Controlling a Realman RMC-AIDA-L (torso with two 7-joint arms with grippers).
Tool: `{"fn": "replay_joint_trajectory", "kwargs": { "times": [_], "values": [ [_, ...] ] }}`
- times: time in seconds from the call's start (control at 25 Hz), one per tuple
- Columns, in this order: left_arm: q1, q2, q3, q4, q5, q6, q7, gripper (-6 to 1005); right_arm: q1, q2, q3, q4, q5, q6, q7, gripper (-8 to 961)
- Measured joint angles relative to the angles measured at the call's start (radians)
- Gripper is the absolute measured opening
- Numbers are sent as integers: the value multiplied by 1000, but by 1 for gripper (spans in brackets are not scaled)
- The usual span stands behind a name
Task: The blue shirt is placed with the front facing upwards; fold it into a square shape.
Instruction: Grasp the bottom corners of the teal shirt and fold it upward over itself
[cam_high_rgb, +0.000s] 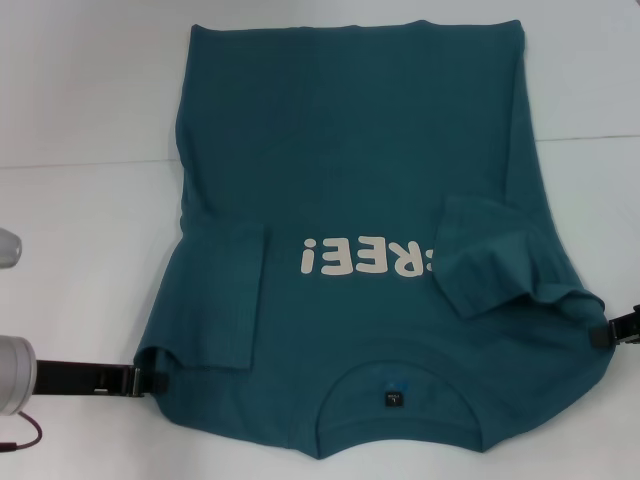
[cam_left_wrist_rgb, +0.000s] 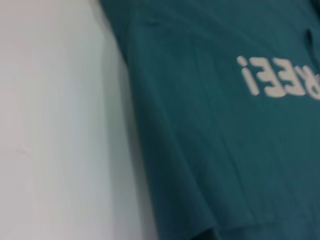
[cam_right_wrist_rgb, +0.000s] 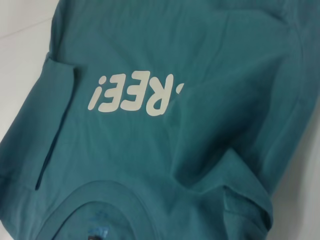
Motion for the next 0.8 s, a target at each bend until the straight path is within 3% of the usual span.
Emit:
{"fn": "replay_joint_trajectory", "kwargs": {
  "times": [0.48,0.8],
  "values": [
    [8,4,-58,7,-49,69,8,51,-5,-2,3,1,54,-36,-14,78],
    [51,-1,-71,76,-136,154,31,52,-43,-11,13,-6,142,-100,-30,80]
  ]
}}
